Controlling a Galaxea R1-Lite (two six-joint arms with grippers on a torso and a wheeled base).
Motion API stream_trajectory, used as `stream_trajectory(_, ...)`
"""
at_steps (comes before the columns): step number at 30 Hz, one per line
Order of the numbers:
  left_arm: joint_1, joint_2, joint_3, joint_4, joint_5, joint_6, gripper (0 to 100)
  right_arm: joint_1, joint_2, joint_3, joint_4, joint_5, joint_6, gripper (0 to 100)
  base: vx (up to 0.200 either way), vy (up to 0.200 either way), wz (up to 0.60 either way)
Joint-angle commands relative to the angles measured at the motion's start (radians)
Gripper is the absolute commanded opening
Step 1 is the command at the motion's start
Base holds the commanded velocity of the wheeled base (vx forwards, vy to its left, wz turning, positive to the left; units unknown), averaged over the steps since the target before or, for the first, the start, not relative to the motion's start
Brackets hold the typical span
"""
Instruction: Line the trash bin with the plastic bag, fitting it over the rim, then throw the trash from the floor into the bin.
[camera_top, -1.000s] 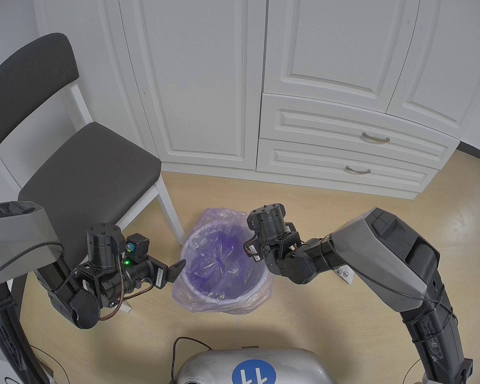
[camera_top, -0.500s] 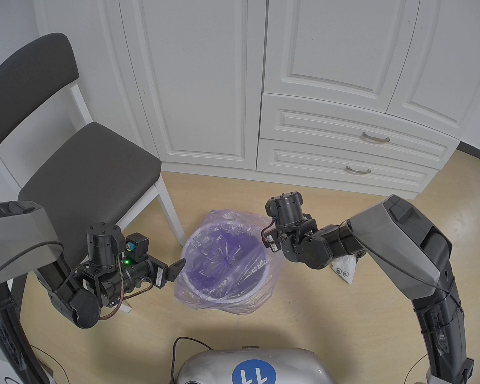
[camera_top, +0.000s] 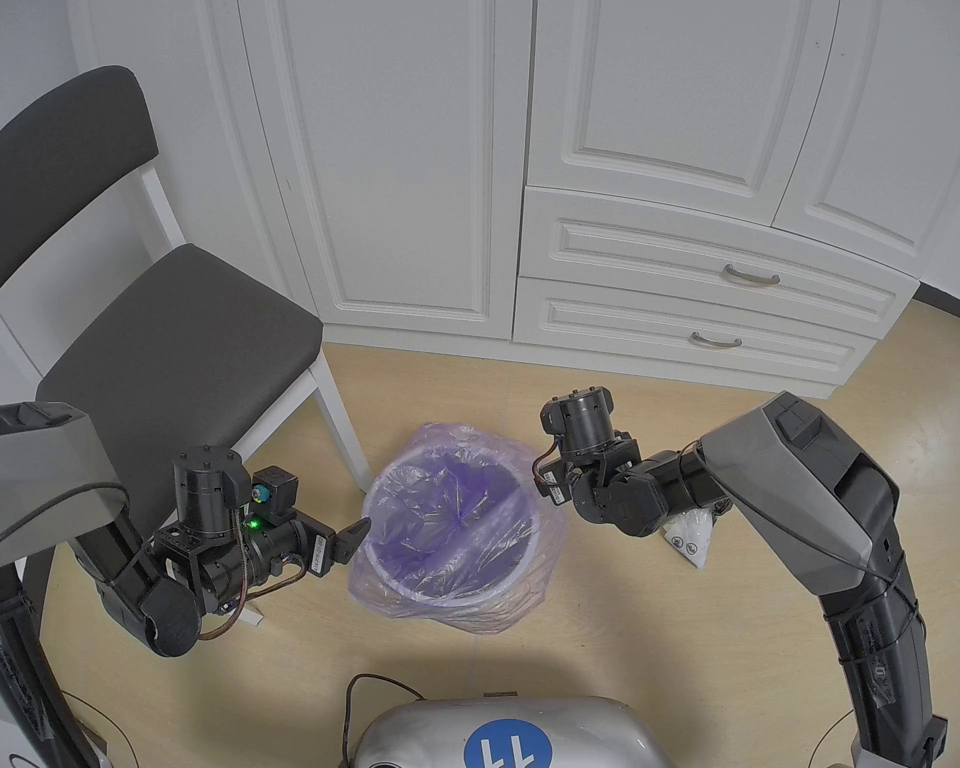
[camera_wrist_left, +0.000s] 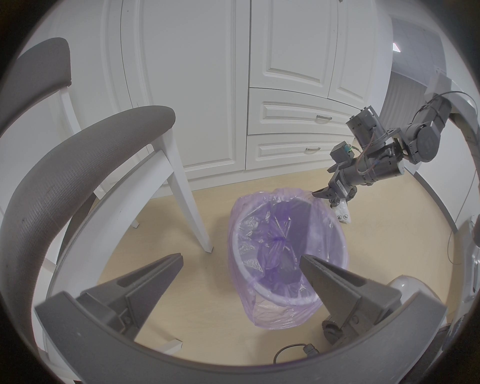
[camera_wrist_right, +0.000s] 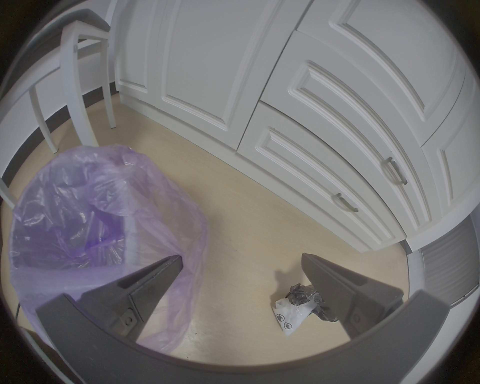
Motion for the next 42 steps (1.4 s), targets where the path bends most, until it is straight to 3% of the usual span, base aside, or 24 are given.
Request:
stream_trajectory(1, 0.000, 0.004, 0.000, 0.000, 0.000, 0.000, 100, -0.019, 0.061, -0.046, 0.000, 0.000, 0.000, 100, 0.000, 0.000, 0.00)
stream_trajectory(19, 0.001, 0.017, -0.002, 0.000, 0.000, 0.002, 100, -0.048, 0.127, -0.105, 0.009, 0.003, -0.004, 100, 0.000, 0.000, 0.00)
stream_trajectory(27, 0.001, 0.008, 0.001, 0.000, 0.000, 0.002, 100, -0.043, 0.055, -0.086, 0.020, 0.003, 0.000, 100, 0.000, 0.000, 0.00)
stream_trajectory(35, -0.003, 0.001, 0.008, -0.014, 0.000, 0.002, 100, 0.029, -0.149, -0.005, 0.115, -0.002, -0.004, 100, 0.000, 0.000, 0.00)
stream_trajectory(42, -0.005, 0.005, 0.028, -0.066, -0.003, 0.019, 100, 0.090, -0.097, -0.066, 0.115, 0.000, 0.002, 100, 0.000, 0.000, 0.00)
